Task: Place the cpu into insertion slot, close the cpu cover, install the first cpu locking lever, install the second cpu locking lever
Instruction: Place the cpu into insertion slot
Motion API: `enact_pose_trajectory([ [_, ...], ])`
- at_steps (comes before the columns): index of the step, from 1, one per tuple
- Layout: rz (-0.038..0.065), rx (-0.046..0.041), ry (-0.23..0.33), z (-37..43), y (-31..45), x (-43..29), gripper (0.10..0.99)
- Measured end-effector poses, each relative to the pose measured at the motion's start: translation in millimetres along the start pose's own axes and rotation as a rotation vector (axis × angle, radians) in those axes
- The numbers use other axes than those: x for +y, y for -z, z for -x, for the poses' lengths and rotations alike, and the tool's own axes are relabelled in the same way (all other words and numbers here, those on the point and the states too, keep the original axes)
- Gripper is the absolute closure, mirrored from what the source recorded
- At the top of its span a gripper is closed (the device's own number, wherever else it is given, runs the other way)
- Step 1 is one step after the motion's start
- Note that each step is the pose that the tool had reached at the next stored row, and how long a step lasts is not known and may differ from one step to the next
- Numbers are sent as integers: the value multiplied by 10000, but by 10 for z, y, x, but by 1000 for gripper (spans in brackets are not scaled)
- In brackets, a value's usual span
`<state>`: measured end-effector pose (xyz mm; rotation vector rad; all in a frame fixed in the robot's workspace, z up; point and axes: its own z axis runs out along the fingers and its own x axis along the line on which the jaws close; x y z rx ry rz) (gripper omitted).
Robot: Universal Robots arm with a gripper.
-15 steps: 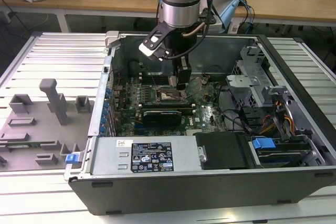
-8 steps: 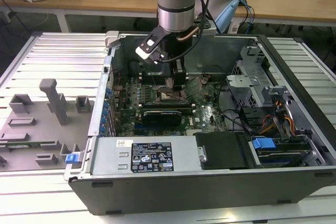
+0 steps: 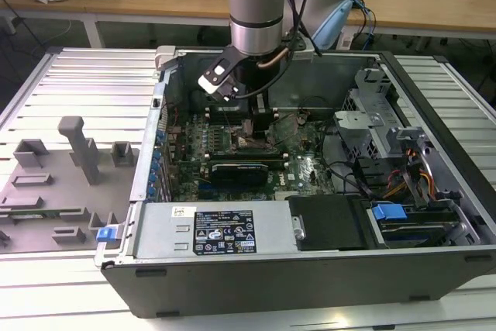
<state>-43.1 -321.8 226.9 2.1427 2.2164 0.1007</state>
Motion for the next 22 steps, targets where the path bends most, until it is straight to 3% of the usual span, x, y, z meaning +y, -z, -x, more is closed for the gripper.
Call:
enact_pose_trajectory([
  [14, 1, -31, -360, -37, -242, -79, 545],
  [22, 2, -37, -420, -54, -267, -81, 545],
])
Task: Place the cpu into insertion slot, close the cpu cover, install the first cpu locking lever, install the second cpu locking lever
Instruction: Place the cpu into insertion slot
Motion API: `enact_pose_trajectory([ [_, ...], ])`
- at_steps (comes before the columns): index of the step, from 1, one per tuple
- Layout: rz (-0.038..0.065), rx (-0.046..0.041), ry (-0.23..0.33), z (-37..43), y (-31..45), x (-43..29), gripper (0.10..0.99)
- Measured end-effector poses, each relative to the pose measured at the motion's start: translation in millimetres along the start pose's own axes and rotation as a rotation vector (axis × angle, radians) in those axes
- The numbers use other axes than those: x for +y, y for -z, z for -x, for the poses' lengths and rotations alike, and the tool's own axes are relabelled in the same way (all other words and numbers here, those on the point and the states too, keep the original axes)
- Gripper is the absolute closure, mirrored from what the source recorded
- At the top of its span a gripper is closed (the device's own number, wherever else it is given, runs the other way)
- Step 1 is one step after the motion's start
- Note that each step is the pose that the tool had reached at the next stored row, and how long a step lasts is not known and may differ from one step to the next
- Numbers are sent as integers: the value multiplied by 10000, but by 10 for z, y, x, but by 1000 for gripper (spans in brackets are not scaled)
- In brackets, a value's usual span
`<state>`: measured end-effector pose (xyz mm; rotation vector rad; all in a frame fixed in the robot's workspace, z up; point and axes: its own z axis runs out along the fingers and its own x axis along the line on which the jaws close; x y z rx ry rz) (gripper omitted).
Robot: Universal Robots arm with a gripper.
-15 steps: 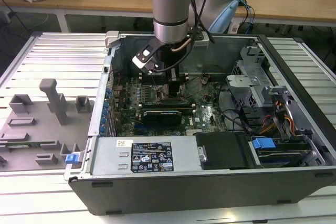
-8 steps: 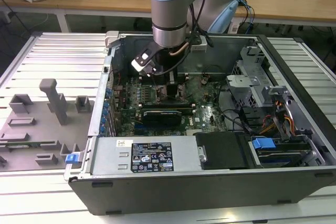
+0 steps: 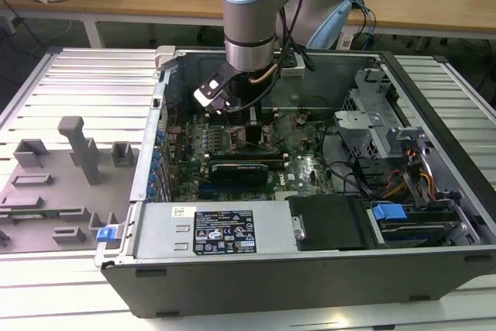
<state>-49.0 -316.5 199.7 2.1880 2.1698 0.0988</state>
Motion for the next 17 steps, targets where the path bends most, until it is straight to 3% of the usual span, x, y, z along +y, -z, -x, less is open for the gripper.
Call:
enact_pose_trajectory([
  [4, 0, 0, 0, -1, -1, 0, 533],
  [5, 0, 0, 0, -1, -1, 0, 471],
  [11, -2, -3, 1, -3, 4, 1, 471],
  [14, 0, 0, -1, -3, 65, 5, 471],
  [17, 25, 9, -2, -3, 60, -2, 471],
])
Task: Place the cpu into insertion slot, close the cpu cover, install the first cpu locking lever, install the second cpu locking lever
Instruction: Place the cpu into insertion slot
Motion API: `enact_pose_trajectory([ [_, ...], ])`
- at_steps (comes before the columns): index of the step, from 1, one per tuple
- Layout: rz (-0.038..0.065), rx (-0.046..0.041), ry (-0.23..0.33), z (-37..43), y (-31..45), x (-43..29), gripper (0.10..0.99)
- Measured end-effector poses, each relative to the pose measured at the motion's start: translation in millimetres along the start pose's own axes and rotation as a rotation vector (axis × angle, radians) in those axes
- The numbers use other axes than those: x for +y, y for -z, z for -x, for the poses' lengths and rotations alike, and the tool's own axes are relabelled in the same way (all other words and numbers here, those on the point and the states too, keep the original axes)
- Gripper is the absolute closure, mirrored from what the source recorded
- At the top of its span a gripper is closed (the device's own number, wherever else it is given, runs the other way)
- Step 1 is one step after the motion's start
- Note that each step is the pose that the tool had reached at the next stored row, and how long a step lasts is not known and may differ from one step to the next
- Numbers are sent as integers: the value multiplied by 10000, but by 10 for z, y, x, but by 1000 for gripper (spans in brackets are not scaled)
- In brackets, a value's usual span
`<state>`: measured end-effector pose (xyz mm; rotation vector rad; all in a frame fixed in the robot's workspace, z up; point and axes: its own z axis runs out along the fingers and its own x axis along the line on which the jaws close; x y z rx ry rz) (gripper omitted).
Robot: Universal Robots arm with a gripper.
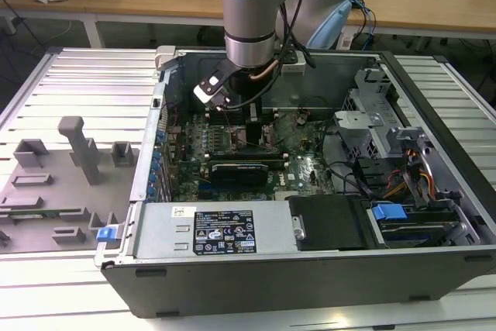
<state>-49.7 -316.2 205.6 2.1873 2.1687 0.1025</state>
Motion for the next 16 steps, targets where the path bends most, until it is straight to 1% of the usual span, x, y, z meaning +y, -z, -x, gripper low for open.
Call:
enact_pose_trajectory([
  [3, 4, -1, 4, 1, -34, -10, 471],
  [9, 4, -2, 2, 1, -41, -11, 471],
  [11, 2, -5, 3, 1, -41, -11, 486],
  [12, 3, -3, 2, 1, -41, -11, 549],
  [16, 4, -3, 2, 1, -41, -11, 561],
])
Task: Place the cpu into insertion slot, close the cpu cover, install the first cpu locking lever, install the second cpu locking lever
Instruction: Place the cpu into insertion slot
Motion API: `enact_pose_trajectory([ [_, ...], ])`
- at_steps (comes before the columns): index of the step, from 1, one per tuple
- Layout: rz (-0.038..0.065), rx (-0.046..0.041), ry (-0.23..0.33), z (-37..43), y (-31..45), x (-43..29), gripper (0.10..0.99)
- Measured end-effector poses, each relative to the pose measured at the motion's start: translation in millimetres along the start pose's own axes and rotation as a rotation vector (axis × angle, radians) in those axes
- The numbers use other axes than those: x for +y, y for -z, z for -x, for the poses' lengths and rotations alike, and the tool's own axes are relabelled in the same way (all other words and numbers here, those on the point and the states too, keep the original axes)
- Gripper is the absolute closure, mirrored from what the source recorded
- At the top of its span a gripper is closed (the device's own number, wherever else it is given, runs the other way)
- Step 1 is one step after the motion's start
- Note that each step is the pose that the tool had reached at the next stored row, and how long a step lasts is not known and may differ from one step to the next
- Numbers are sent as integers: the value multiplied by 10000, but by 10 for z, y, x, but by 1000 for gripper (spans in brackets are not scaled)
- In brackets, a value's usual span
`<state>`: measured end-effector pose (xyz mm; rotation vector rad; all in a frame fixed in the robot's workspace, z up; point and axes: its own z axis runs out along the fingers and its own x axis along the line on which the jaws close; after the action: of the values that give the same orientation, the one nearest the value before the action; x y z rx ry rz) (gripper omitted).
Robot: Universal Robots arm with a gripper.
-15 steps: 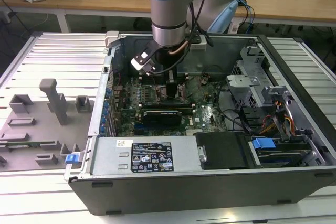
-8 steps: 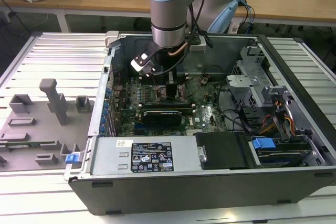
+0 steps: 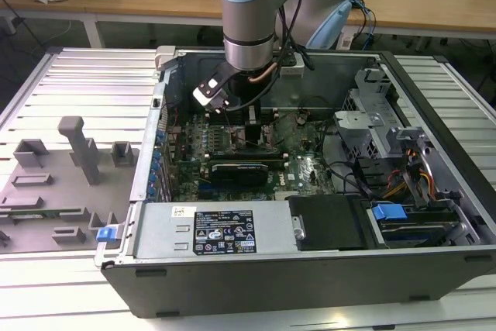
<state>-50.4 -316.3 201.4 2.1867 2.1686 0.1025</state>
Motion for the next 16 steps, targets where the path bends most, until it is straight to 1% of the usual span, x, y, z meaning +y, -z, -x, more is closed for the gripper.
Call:
enact_pose_trajectory([
  [6, -2, -16, 1, 0, 3, 2, 561],
  [13, 4, -14, 2, 0, 1, 4, 561],
  [14, 3, -13, 2, 0, 1, 4, 553],
  [15, 2, -13, 2, 0, 1, 4, 486],
  [16, 1, -13, 2, 0, 1, 4, 486],
])
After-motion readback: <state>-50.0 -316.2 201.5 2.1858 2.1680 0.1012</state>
